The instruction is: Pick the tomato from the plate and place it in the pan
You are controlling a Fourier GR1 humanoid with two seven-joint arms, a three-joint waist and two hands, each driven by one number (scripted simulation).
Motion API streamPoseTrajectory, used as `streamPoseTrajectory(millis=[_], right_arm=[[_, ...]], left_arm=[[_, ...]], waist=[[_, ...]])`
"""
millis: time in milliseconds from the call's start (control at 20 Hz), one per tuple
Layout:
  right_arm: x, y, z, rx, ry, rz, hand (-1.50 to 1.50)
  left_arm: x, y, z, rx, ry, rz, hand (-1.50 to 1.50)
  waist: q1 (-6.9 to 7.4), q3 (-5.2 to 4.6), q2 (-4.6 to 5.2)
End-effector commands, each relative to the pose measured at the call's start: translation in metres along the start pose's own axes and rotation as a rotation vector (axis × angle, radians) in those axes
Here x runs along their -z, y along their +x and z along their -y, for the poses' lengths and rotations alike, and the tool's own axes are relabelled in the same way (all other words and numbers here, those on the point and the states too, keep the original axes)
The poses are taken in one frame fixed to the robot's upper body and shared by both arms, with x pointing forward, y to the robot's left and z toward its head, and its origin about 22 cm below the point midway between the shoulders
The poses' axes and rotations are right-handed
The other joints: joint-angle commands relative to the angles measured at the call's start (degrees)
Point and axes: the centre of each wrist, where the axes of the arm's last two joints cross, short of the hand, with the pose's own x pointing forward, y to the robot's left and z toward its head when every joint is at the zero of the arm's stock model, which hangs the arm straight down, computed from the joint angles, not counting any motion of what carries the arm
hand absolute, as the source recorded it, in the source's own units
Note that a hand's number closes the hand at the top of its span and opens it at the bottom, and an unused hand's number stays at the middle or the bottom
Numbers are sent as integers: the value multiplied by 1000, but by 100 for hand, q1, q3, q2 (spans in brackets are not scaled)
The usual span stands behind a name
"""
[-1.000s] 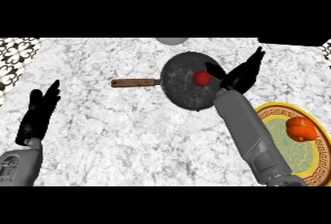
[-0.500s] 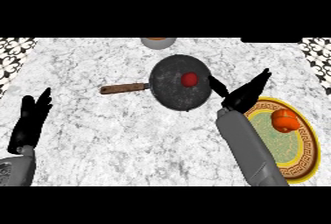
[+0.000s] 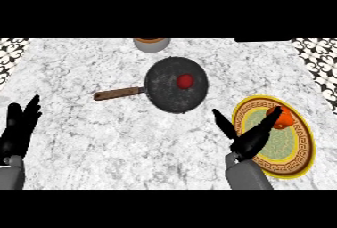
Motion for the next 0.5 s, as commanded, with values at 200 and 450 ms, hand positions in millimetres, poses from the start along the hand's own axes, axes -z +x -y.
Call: streamPoseTrajectory(millis=[200, 450], right_arm=[[-44, -18, 109, -15, 13, 10, -150], [-62, 0, 173, -19, -34, 13, -150]], left_arm=[[-7, -3, 12, -13, 8, 12, 0], [-4, 4, 4, 0, -21, 26, 0]], waist=[[-15, -3, 40], [133, 8, 92]])
